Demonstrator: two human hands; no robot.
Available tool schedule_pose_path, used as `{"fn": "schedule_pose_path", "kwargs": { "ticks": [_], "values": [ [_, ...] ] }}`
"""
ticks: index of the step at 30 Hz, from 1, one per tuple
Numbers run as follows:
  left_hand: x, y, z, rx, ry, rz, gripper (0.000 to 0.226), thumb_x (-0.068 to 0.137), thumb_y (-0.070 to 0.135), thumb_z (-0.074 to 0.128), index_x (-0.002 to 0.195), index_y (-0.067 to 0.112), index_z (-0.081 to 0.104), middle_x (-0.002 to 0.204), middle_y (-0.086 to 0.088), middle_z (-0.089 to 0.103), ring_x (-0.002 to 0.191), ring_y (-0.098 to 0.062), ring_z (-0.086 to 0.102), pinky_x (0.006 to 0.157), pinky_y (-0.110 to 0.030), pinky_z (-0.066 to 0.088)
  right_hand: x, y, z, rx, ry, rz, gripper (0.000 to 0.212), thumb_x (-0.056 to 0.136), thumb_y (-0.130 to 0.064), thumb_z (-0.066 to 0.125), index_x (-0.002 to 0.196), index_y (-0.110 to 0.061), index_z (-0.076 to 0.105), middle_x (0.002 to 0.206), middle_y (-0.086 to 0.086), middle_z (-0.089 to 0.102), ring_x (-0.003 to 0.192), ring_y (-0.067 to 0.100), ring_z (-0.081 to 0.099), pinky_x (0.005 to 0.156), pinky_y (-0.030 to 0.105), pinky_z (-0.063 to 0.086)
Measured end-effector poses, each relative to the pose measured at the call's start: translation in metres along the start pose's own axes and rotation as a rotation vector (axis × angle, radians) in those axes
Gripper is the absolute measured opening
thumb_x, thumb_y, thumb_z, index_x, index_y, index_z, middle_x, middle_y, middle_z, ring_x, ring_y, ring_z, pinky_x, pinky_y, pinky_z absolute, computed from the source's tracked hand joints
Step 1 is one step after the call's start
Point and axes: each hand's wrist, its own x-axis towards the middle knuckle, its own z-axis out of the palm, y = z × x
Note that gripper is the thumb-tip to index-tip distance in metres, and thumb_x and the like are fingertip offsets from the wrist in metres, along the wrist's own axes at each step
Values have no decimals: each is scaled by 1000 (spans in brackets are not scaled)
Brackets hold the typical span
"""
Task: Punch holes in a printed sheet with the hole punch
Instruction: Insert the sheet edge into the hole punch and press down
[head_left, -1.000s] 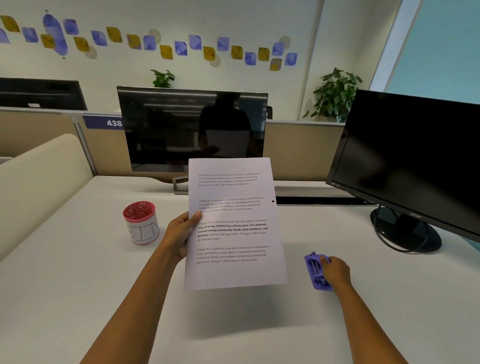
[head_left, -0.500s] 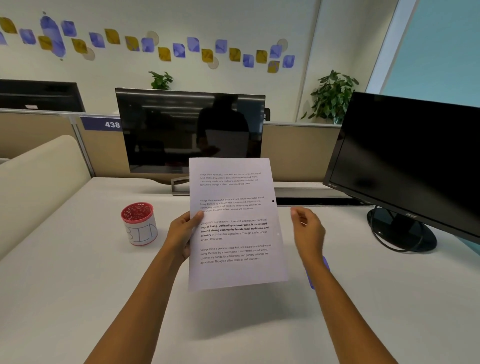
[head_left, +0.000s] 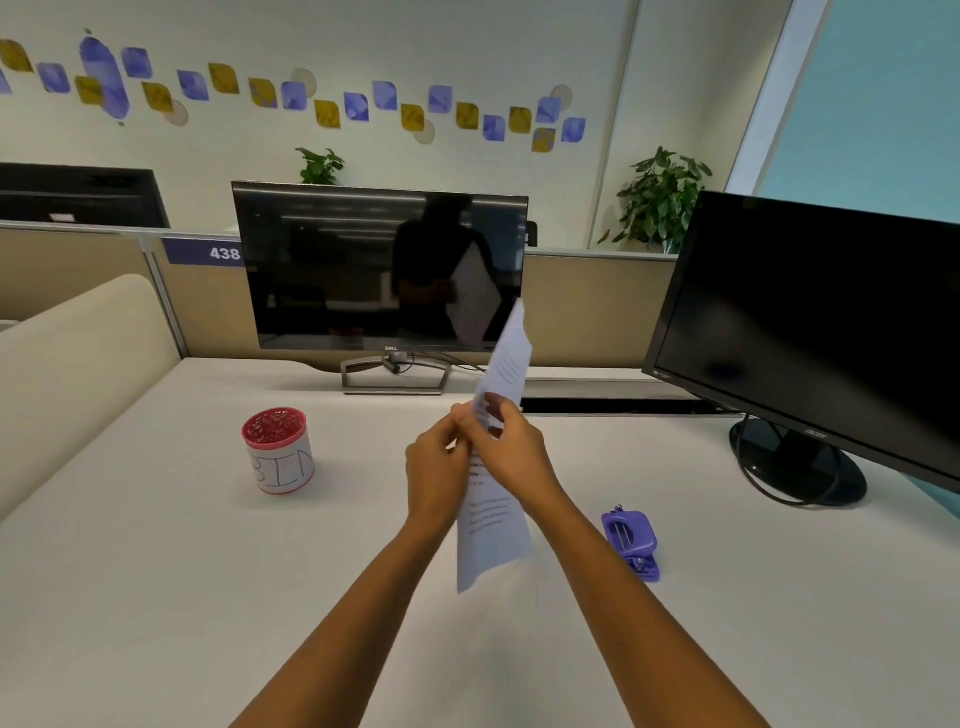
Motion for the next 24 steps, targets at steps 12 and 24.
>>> {"fn": "schedule_pose_path", "kwargs": {
  "ticks": [12, 24],
  "values": [
    [15, -10, 6, 45, -172, -34, 54, 85, 38, 60, 135, 22, 46, 142, -2, 48, 128, -15, 45, 99, -21, 33, 26, 5, -51, 32, 175, 49, 36, 97, -15, 32, 128, -11, 50, 128, 13, 57, 112, 29, 55, 95, 37, 47],
    [61, -44, 14, -378, -405, -715, 46, 95, 35, 45, 132, 7, 46, 138, -7, 49, 120, -28, 50, 99, -38, 40, 48, 24, -128, 352, -62, 151, 22, 99, -19, 40, 96, -27, 60, 95, -5, 66, 87, 16, 64, 59, 25, 54]
  ]
}}
